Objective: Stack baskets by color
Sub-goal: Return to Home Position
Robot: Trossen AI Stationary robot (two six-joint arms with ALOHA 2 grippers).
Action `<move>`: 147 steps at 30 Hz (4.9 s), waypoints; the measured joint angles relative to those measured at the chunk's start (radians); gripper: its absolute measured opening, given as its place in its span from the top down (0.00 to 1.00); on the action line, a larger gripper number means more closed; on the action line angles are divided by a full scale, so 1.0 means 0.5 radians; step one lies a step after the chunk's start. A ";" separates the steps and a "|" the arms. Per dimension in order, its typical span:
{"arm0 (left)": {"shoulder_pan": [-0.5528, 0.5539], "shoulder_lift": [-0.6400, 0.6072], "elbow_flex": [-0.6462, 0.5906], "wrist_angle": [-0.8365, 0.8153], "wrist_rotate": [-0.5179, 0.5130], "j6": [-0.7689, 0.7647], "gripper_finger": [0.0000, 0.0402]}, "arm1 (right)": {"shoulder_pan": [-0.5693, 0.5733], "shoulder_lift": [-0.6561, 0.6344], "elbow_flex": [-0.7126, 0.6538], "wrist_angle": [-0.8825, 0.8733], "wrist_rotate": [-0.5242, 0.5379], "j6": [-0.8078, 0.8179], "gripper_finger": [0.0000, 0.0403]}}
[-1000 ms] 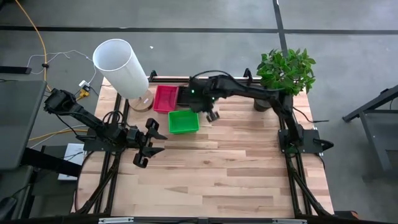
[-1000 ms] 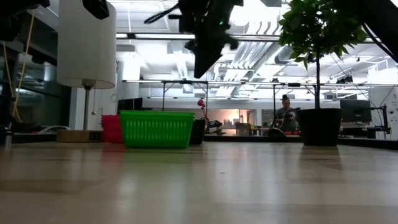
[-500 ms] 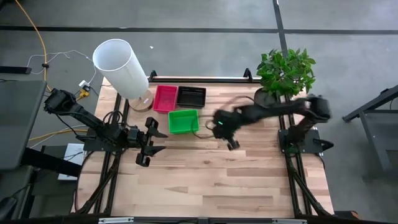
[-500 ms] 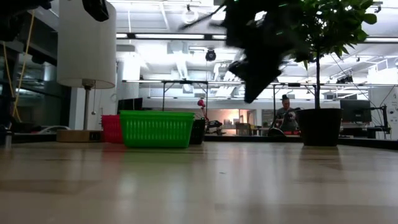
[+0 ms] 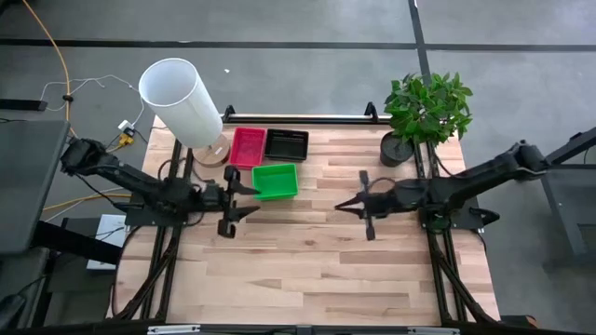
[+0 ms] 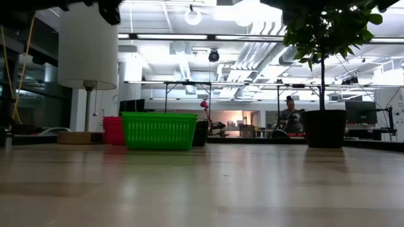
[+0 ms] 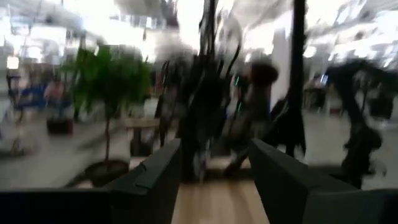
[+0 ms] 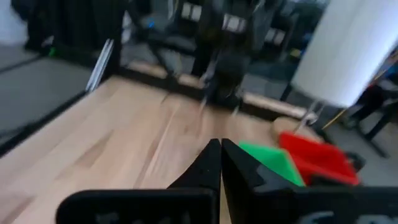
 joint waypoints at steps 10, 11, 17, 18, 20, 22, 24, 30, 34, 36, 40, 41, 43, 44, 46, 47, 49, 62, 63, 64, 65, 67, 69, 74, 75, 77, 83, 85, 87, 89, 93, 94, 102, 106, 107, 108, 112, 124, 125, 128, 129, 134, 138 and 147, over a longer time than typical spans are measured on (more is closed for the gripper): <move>0.613 -0.117 0.132 -0.842 0.471 -0.232 0.92 | 0.025 -0.163 -0.188 0.270 0.451 0.076 1.00; 0.651 -0.129 0.132 -0.871 0.504 -0.253 0.96 | 0.025 -0.162 -0.191 0.273 0.485 0.106 1.00; 0.696 -0.215 0.132 -0.933 0.525 -0.284 0.99 | 0.025 -0.163 -0.193 0.292 0.553 0.162 1.00; 0.689 -0.229 0.133 -0.930 0.525 -0.274 1.00 | 0.025 -0.163 -0.193 0.297 0.553 0.168 1.00; 0.674 -0.251 0.133 -0.931 0.520 -0.270 0.99 | 0.025 -0.163 -0.193 0.300 0.553 0.190 1.00; 0.655 -0.279 0.133 -0.943 0.503 -0.269 1.00 | 0.025 -0.163 -0.193 0.303 0.553 0.226 1.00; 0.630 -0.306 0.133 -0.961 0.478 -0.270 1.00 | 0.025 -0.163 -0.193 0.302 0.552 0.262 1.00; 0.512 -0.419 0.133 -1.084 0.381 -0.264 1.00 | 0.025 -0.163 -0.193 0.301 0.552 0.275 1.00; 0.440 -0.558 0.129 -1.282 0.409 -0.252 1.00 | 0.025 -0.163 -0.193 0.302 0.552 0.276 1.00; 0.426 -0.645 0.068 -1.305 0.413 -0.258 1.00 | 0.025 -0.163 -0.193 0.301 0.552 0.276 1.00; 0.432 -0.851 -0.169 -1.225 0.387 -0.307 1.00 | 0.025 -0.163 -0.193 0.300 0.551 0.313 1.00; 0.432 -0.899 -0.236 -1.171 0.389 -0.325 1.00 | 0.025 -0.163 -0.193 0.297 0.551 0.313 1.00; 0.432 -0.993 -0.366 -1.093 0.395 -0.357 1.00 | 0.025 -0.163 -0.193 0.290 0.546 0.313 1.00; 0.432 -1.037 -0.424 -1.062 0.397 -0.383 1.00 | 0.025 -0.163 -0.192 0.285 0.546 0.313 1.00; 0.432 -1.114 -0.524 -1.010 0.399 -0.461 1.00 | 0.025 -0.163 -0.192 0.276 0.546 0.312 1.00; 0.432 -1.146 -0.566 -0.989 0.408 -0.488 1.00 | 0.025 -0.163 -0.192 0.269 0.546 0.312 1.00; 0.432 -1.205 -0.621 -1.018 0.426 -0.516 1.00 | 0.025 -0.163 -0.192 0.265 0.546 0.311 1.00; 0.518 -1.453 -0.614 -1.376 0.394 -0.382 1.00 | 0.025 -0.163 -0.192 0.255 0.547 0.312 1.00; 0.541 -1.493 -0.614 -1.436 0.395 -0.388 1.00 | 0.025 -0.163 -0.192 0.255 0.547 0.315 1.00; 0.562 -1.541 -0.614 -1.512 0.394 -0.393 1.00 | 0.025 -0.163 -0.192 0.255 0.547 0.317 1.00; 0.582 -1.587 -0.614 -1.580 0.394 -0.406 1.00 | 0.025 -0.163 -0.192 0.255 0.548 0.317 1.00; 0.619 -1.681 -0.614 -1.690 0.396 -0.420 1.00 | 0.025 -0.163 -0.192 0.255 0.548 0.314 1.00; 0.652 -1.776 -0.614 -1.794 0.416 -0.420 1.00 | 0.025 -0.163 -0.192 0.254 0.548 0.313 1.00; 0.726 -1.908 -0.612 -1.841 0.574 -0.374 1.00 | 0.025 -0.163 -0.192 0.244 0.553 0.312 1.00; 0.738 -1.911 -0.612 -1.844 0.583 -0.374 1.00 | 0.026 -0.163 -0.192 0.241 0.553 0.312 1.00; 0.752 -1.909 -0.612 -1.847 0.585 -0.373 1.00 | 0.026 -0.163 -0.192 0.239 0.552 0.312 1.00; 0.775 -1.885 -0.612 -1.847 0.585 -0.373 1.00 | 0.026 -0.343 -0.192 0.017 0.556 0.398 1.00; 0.775 -1.876 -0.612 -1.847 0.585 -0.373 1.00 | 0.026 -0.469 -0.192 -0.154 0.557 0.434 1.00; 0.775 -1.873 -0.612 -1.847 0.585 -0.373 1.00 | 0.025 -0.605 -0.192 -0.317 0.585 0.460 1.00; 0.775 -1.873 -0.612 -1.847 0.585 -0.373 1.00 | 0.025 -0.739 -0.206 -0.440 0.625 0.487 1.00; 0.774 -1.872 -0.612 -1.847 0.585 -0.373 1.00 | 0.006 -1.060 -0.404 -0.470 0.628 0.490 1.00; 0.774 -1.872 -0.612 -1.847 0.585 -0.373 1.00 | -0.012 -1.144 -0.474 -0.473 0.628 0.490 1.00; 0.774 -1.872 -0.612 -1.847 0.585 -0.373 1.00 | -0.309 -1.917 -0.787 -0.672 0.483 0.561 1.00; 0.774 -1.872 -0.612 -1.847 0.585 -0.373 1.00 | -0.429 -2.133 -0.882 -0.754 0.278 0.660 1.00; 0.773 -1.872 -0.612 -1.847 0.585 -0.373 1.00 | -0.446 -2.136 -0.900 -0.761 0.240 0.675 1.00; 0.773 -1.871 -0.612 -1.847 0.585 -0.373 1.00 | -0.456 -2.122 -0.917 -0.781 0.207 0.685 1.00; 0.772 -1.862 -0.612 -1.843 0.571 -0.373 1.00 | -0.470 -2.089 -1.035 -0.635 0.144 0.707 1.00; 0.772 -1.858 -0.612 -1.837 0.539 -0.373 1.00 | -0.470 -2.084 -1.176 -0.496 0.088 0.543 1.00; 0.772 -1.858 -0.612 -1.837 0.539 -0.373 1.00 | -0.470 -2.083 -1.175 -0.498 0.088 0.500 1.00; 0.772 -1.858 -0.612 -1.837 0.539 -0.373 1.00 | -0.470 -2.085 -1.176 -0.498 0.086 0.413 1.00; 0.772 -1.858 -0.612 -1.837 0.539 -0.373 1.00 | -0.470 -2.085 -1.176 -0.498 0.085 0.392 1.00; 0.772 -1.858 -0.612 -1.837 0.539 -0.373 1.00 | -0.470 -2.085 -1.176 -0.498 0.085 0.343 1.00; 0.772 -1.858 -0.612 -1.837 0.539 -0.373 1.00 | -0.470 -2.085 -1.176 -0.498 0.084 0.344 1.00; 0.772 -1.858 -0.612 -1.837 0.539 -0.373 1.00 | -0.470 -2.085 -1.177 -0.498 0.084 0.345 1.00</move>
